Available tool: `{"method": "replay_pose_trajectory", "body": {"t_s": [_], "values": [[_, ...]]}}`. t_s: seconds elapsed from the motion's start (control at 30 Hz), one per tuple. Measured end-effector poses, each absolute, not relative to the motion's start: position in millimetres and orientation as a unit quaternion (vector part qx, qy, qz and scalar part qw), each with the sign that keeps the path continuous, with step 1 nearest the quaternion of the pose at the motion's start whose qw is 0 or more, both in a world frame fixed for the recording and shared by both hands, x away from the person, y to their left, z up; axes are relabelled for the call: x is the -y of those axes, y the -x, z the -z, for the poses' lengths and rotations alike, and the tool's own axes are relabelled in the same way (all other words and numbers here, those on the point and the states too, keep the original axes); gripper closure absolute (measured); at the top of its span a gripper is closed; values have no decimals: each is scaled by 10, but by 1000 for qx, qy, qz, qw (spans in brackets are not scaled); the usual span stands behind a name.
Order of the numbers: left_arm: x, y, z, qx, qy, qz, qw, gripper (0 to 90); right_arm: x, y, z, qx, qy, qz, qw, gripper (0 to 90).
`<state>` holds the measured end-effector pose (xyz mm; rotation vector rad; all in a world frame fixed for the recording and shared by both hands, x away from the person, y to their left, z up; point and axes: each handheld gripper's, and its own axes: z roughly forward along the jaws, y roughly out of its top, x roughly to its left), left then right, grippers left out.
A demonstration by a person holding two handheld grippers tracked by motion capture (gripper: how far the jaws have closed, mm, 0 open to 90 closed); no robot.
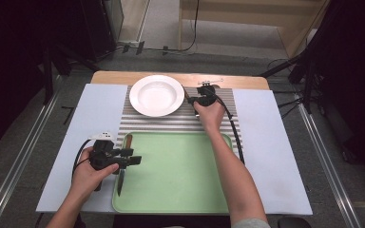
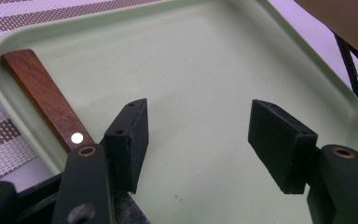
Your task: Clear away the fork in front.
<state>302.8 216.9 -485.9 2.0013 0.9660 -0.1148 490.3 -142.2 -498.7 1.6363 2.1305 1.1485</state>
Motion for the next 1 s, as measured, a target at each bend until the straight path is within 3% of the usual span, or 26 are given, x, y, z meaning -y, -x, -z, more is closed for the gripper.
{"method": "replay_pose_trajectory", "body": {"t_s": [0.63,1.0], "values": [[-2147,-3095,4821,-407,-780,68,470,370,1765,-4661,4741,-718,-552,-412,98,768],[-2021,-3266,4656,-396,-787,68,468,368,1805,-4421,4628,-728,-524,-432,97,768]]}}
